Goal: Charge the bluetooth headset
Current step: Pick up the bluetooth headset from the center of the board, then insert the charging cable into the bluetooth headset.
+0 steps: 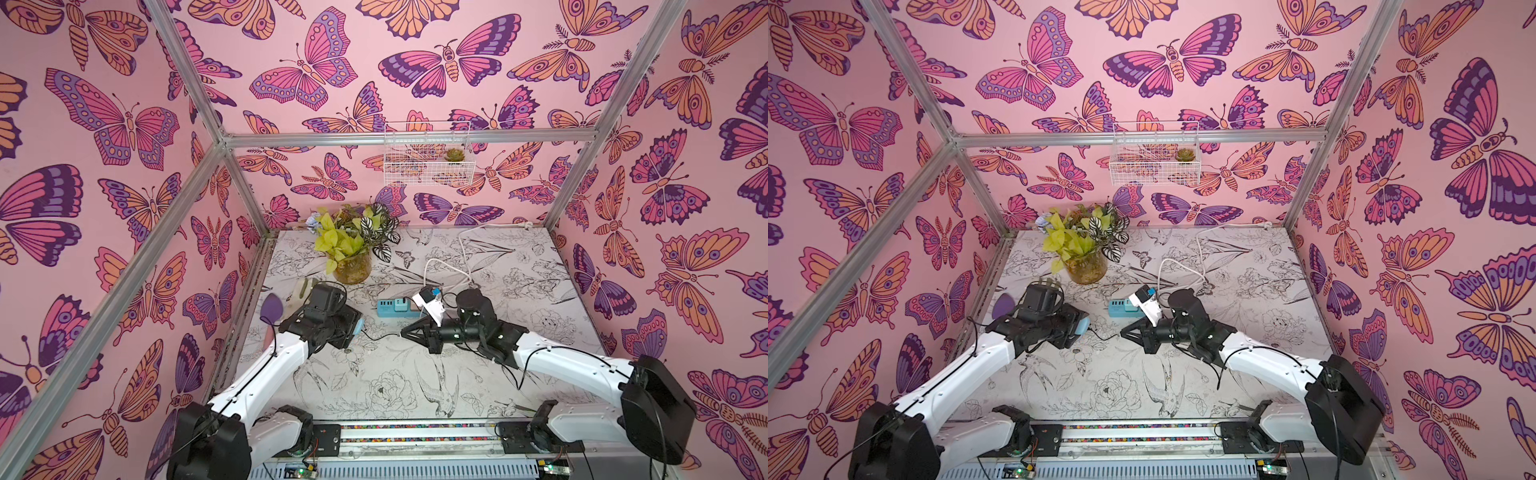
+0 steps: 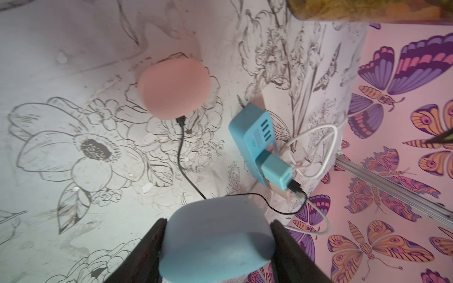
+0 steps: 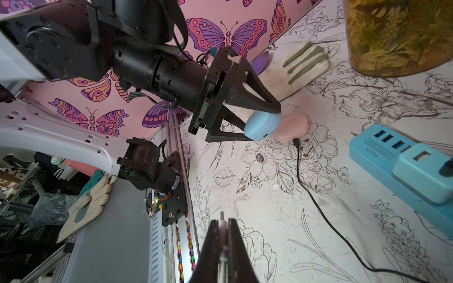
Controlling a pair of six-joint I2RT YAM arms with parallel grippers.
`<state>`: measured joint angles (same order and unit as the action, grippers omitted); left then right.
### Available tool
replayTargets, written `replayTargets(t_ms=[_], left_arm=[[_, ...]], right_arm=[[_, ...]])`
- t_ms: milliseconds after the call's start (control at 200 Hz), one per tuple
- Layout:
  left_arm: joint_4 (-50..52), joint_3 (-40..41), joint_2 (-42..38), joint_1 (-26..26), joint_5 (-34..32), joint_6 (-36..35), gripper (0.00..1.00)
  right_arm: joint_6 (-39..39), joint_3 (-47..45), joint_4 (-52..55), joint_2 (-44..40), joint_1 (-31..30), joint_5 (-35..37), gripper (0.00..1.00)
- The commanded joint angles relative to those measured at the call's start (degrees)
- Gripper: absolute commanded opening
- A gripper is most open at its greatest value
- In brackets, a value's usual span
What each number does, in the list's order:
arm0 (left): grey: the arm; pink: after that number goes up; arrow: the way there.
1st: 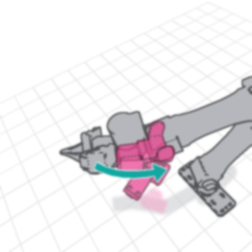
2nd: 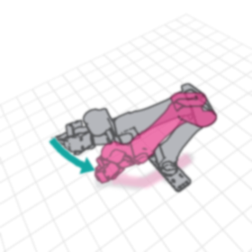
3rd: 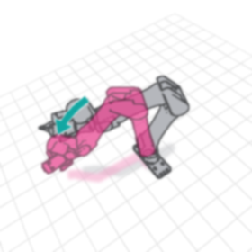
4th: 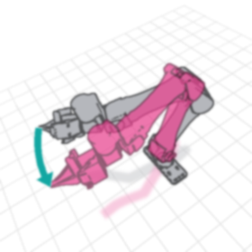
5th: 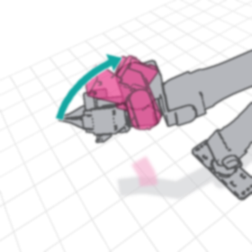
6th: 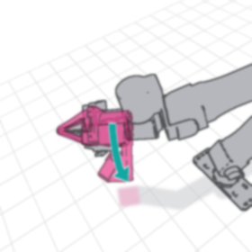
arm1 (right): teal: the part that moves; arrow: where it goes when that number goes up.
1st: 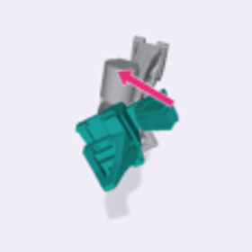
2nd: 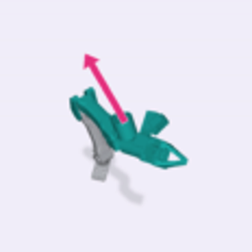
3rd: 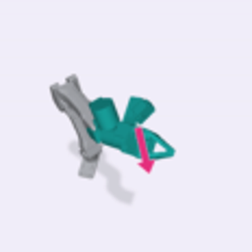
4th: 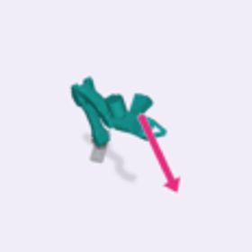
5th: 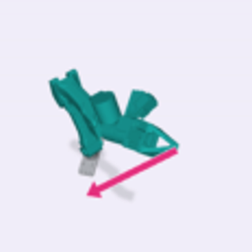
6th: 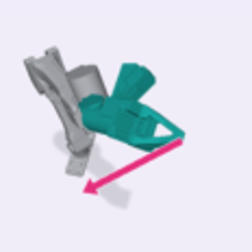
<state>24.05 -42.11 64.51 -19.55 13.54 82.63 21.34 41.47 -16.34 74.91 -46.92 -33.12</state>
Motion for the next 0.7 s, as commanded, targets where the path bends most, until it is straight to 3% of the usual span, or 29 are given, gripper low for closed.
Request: replayTargets(t_ms=[0,366,697], left_arm=[[-8.23,0.47,-1.95,-1.37,3.5,3.32,0.46],[-22.51,1.91,-3.24,-8.31,5.05,13.68,0.46],[-26.43,3.16,-4.65,-10.86,4.65,16.95,0.46]], right_arm=[[3.1,1.47,-5.16,1.78,-1.47,5.66,0.0],[8.11,-0.9,-17.31,4.27,-3.61,19.53,0.0],[10.03,-2.83,-20.19,4.2,-3.53,24.34,0.0]])
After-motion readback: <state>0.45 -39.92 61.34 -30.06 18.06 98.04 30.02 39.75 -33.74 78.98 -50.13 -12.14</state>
